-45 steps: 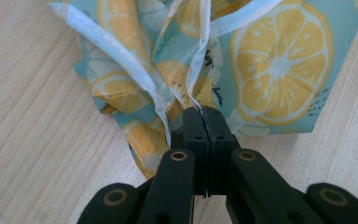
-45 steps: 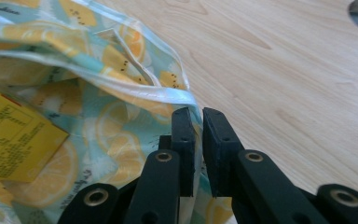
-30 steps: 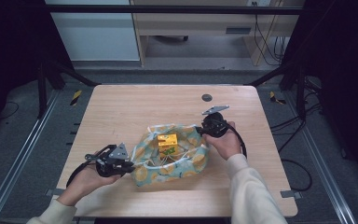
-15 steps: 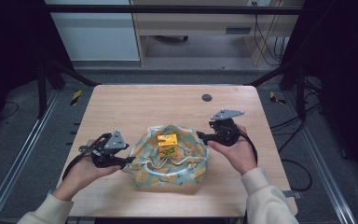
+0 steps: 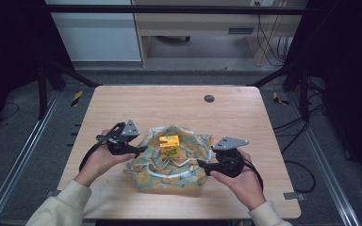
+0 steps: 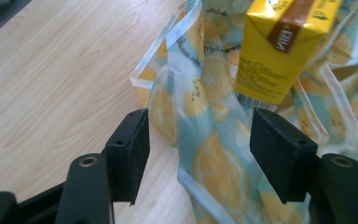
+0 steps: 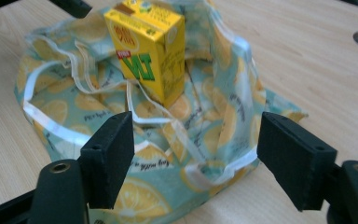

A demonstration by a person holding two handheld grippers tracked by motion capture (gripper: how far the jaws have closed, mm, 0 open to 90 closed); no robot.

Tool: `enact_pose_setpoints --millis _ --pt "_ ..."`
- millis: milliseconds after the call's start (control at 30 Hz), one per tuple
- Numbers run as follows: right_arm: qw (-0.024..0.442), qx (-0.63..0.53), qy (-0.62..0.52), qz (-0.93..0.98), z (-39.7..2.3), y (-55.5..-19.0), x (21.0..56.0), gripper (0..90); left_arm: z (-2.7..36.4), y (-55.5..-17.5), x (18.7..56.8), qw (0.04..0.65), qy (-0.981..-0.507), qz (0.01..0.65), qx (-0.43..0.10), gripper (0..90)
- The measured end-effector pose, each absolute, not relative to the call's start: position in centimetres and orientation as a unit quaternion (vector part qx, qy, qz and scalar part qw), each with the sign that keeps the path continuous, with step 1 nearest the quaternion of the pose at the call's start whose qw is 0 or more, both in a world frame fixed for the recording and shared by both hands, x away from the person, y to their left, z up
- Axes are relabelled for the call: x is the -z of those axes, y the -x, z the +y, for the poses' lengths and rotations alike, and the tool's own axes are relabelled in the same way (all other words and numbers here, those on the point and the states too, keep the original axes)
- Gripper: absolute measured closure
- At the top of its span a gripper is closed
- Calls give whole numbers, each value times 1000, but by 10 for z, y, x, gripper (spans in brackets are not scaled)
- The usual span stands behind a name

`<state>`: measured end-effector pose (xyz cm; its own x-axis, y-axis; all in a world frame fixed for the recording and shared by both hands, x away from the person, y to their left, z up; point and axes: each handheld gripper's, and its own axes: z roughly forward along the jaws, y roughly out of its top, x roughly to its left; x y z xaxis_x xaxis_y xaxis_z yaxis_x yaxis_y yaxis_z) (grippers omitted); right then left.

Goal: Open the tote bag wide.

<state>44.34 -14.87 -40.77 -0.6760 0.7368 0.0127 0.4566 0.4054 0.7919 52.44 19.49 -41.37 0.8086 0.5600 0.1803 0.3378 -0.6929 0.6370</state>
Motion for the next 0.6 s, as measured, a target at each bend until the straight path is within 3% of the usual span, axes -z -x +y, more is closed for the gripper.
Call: enact_pose_setpoints --millis 200,367,533,600 --pt "156 -388 -382 824 -145 -441 431 240 186 -537 427 308 -897 260 -181 366" --pt "137 -377 -402 823 -145 -445 455 287 183 -544 441 303 -899 266 -170 414" --pt "129 -360 -412 827 -146 -447 474 368 182 -545 452 303 -900 265 -168 578" --pt "119 -352 -406 835 -146 -447 479 476 182 -544 456 302 -899 265 -171 667"
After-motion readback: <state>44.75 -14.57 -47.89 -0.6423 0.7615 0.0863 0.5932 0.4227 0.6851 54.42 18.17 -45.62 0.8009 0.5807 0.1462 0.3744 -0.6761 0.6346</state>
